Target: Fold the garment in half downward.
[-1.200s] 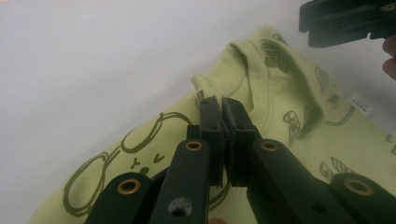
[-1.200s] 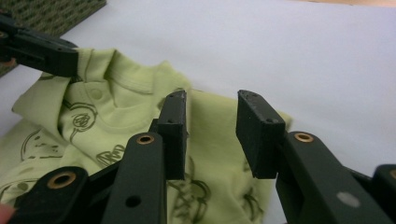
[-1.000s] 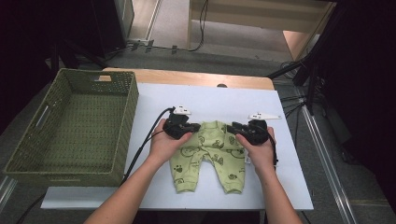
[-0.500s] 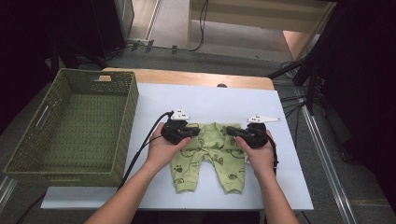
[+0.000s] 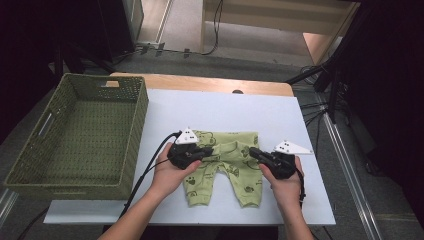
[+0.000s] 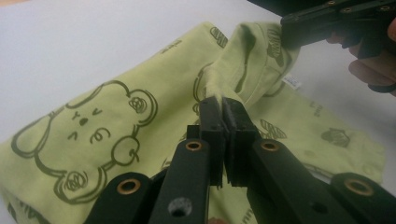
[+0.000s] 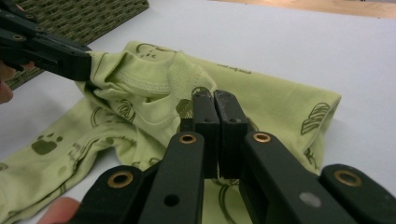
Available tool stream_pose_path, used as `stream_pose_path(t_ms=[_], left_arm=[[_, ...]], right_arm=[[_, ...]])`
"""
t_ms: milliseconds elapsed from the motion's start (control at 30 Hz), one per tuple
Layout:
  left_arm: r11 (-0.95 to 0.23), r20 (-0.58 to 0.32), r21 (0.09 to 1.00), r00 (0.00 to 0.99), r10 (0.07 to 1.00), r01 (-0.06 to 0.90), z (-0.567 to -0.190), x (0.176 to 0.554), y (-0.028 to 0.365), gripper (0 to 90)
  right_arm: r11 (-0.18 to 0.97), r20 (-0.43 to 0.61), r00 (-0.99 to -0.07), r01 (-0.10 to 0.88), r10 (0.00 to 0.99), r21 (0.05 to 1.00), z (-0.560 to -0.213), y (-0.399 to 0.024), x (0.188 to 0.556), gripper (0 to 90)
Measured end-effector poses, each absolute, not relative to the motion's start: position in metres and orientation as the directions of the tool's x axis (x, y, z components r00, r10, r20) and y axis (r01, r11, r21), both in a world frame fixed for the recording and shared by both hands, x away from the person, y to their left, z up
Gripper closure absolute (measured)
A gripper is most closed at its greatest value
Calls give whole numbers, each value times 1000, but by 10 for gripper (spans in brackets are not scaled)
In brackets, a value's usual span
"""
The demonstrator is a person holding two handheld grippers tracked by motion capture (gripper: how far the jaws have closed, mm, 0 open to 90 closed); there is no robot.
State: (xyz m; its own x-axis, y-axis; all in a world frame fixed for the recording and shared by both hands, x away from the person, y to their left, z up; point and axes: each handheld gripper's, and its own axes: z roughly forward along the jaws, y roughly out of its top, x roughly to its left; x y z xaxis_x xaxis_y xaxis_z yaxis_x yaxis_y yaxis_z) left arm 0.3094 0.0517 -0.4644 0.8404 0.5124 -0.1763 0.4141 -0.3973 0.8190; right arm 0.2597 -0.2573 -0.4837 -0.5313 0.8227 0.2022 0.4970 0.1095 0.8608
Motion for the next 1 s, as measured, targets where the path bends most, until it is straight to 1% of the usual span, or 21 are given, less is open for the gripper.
stream_pose_path(t_ms=[233,400,533,700,767,1000], left_arm=[[-395,-167,830,851,499,394,-467,290,62,874],[-404,-159,831,859,487,383,-475,274,70,874],[-408,-160,830,864,478,380,-481,263,72,874],[-431,-138,830,878,458,355,-487,247,71,874],[-457,-116,823,888,444,336,-490,243,70,874],[-479,-109,817,901,419,322,-493,233,69,875]], right_arm=[[133,185,-559,479,808,868,-487,-254,238,869],[172,145,-578,457,803,873,-491,-250,222,869],[203,125,-585,462,801,863,-501,-248,213,868],[237,104,-595,466,797,853,-511,-249,204,868],[240,99,-593,466,799,851,-512,-250,200,868],[233,117,-580,492,806,838,-516,-250,188,868]])
